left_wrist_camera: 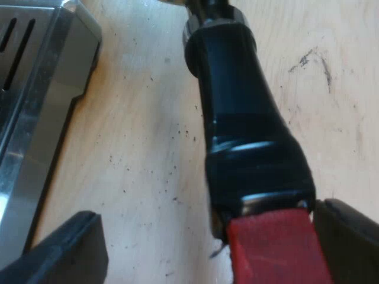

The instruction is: Put the handle in the coffee machine

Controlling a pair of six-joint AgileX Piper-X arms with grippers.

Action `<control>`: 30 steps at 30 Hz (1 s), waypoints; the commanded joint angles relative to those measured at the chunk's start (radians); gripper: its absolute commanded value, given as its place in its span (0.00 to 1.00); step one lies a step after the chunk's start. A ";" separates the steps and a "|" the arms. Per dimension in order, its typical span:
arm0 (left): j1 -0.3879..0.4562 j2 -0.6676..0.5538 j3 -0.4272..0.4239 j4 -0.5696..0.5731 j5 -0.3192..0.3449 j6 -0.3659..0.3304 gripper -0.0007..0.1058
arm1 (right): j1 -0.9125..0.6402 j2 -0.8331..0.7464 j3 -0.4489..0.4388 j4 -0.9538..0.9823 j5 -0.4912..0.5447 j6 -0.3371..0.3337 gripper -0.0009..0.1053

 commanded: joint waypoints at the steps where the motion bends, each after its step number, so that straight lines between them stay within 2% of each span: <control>1: -0.005 -0.008 -0.008 0.016 0.004 -0.001 0.68 | -0.004 -0.019 -0.008 -0.025 0.001 0.003 0.01; 4: -0.005 -0.008 -0.008 0.016 0.004 -0.001 0.65 | -0.004 -0.019 -0.008 -0.027 0.013 0.003 0.01; 8: -0.005 -0.008 -0.008 0.022 0.004 -0.001 0.52 | -0.004 -0.019 -0.008 -0.027 0.013 0.003 0.01; 10: -0.005 -0.008 -0.008 0.019 0.004 -0.001 0.49 | -0.004 -0.019 -0.008 -0.027 0.013 0.003 0.01; 19: -0.005 -0.008 -0.008 0.010 0.021 -0.001 0.49 | -0.004 -0.019 -0.008 -0.027 0.008 0.003 0.01; 27: -0.005 -0.008 -0.003 0.023 0.012 -0.001 0.44 | -0.004 -0.019 -0.008 -0.027 0.008 0.003 0.01; 30: -0.005 -0.008 -0.001 0.025 0.005 -0.001 0.30 | -0.004 -0.019 -0.008 -0.027 0.008 0.003 0.01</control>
